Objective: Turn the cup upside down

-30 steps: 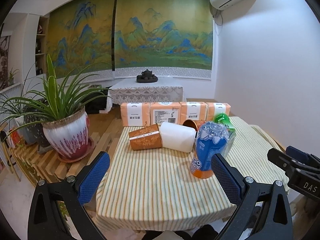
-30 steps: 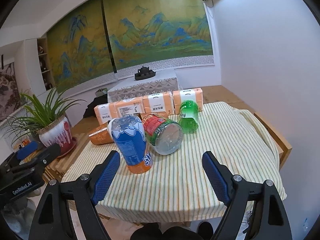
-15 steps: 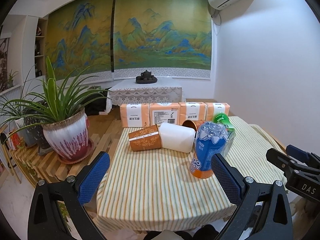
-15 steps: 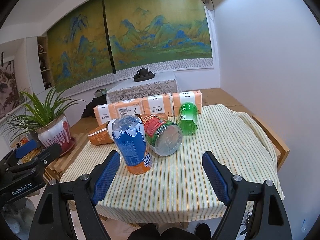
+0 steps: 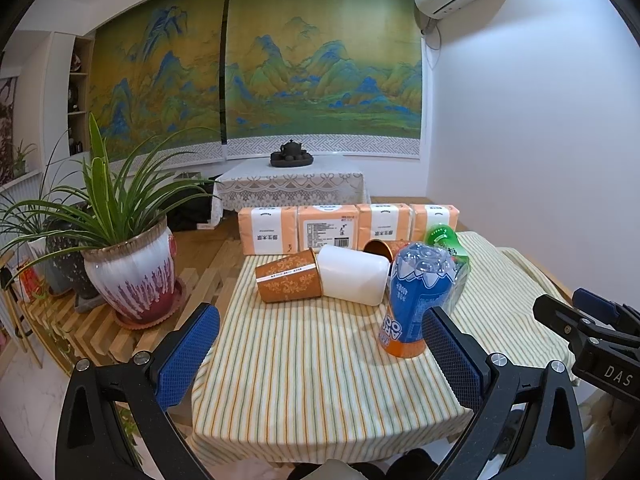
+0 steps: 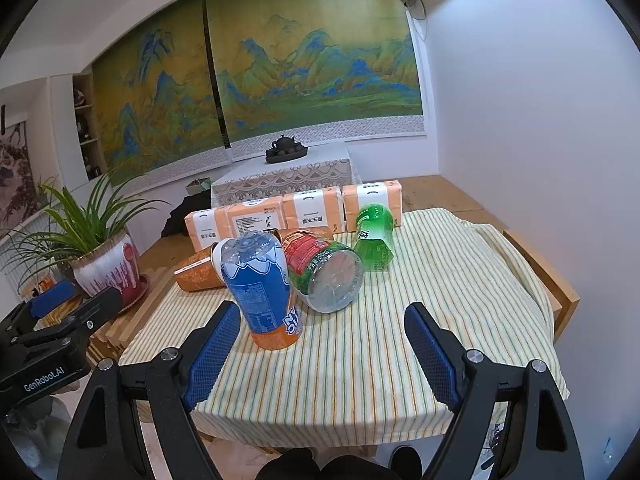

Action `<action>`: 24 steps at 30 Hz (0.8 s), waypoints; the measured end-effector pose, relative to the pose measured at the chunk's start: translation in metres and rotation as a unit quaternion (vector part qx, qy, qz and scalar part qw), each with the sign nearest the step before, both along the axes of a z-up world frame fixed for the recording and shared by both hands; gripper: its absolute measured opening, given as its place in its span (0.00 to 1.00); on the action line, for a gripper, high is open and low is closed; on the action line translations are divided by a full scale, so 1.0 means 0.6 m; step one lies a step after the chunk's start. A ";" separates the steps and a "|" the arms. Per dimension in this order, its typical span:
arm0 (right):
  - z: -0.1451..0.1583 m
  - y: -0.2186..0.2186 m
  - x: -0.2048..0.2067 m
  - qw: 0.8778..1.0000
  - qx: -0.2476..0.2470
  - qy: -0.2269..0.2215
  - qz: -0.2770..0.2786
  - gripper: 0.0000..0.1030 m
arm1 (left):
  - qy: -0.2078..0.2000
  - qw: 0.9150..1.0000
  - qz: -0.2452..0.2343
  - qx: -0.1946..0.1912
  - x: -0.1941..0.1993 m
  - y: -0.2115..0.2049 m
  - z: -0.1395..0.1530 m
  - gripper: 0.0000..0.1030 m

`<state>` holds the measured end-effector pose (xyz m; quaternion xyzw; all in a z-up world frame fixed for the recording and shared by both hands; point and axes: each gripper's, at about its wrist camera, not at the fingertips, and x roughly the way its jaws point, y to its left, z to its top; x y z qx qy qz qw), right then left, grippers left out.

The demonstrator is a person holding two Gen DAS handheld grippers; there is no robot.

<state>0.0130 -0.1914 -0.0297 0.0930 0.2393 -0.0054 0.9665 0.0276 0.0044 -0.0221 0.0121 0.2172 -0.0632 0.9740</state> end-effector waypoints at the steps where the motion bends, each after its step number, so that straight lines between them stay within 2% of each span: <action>1: 0.000 0.000 0.000 1.000 0.000 0.000 0.000 0.79 | 0.000 1.000 0.000 0.001 0.001 -0.001 0.000 0.99; 24: -0.002 -0.007 0.000 1.000 0.004 0.000 -0.005 0.79 | 0.000 1.000 -0.008 0.004 0.005 -0.008 0.003 0.99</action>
